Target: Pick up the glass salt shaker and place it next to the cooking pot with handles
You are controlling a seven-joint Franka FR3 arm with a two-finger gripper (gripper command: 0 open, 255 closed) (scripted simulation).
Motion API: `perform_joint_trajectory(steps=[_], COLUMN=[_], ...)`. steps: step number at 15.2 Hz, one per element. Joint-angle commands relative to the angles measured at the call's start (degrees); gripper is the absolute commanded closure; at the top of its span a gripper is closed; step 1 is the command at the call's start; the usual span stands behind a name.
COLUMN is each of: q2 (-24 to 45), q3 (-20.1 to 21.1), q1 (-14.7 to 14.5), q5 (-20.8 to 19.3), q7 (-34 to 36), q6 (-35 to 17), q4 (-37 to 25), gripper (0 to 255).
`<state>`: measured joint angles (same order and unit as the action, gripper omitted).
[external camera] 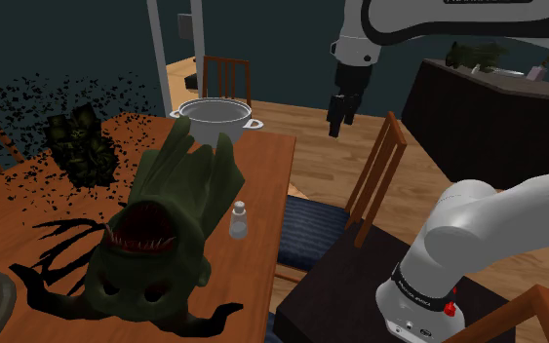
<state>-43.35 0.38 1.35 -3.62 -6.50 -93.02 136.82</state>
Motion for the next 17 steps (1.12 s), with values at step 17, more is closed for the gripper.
perform_joint_trajectory(steps=[17], q2=[9.66], q3=[8.78], q1=[-8.89], q5=[13.63], q7=[8.42], q6=[-36.01], q4=[16.27], gripper=[0])
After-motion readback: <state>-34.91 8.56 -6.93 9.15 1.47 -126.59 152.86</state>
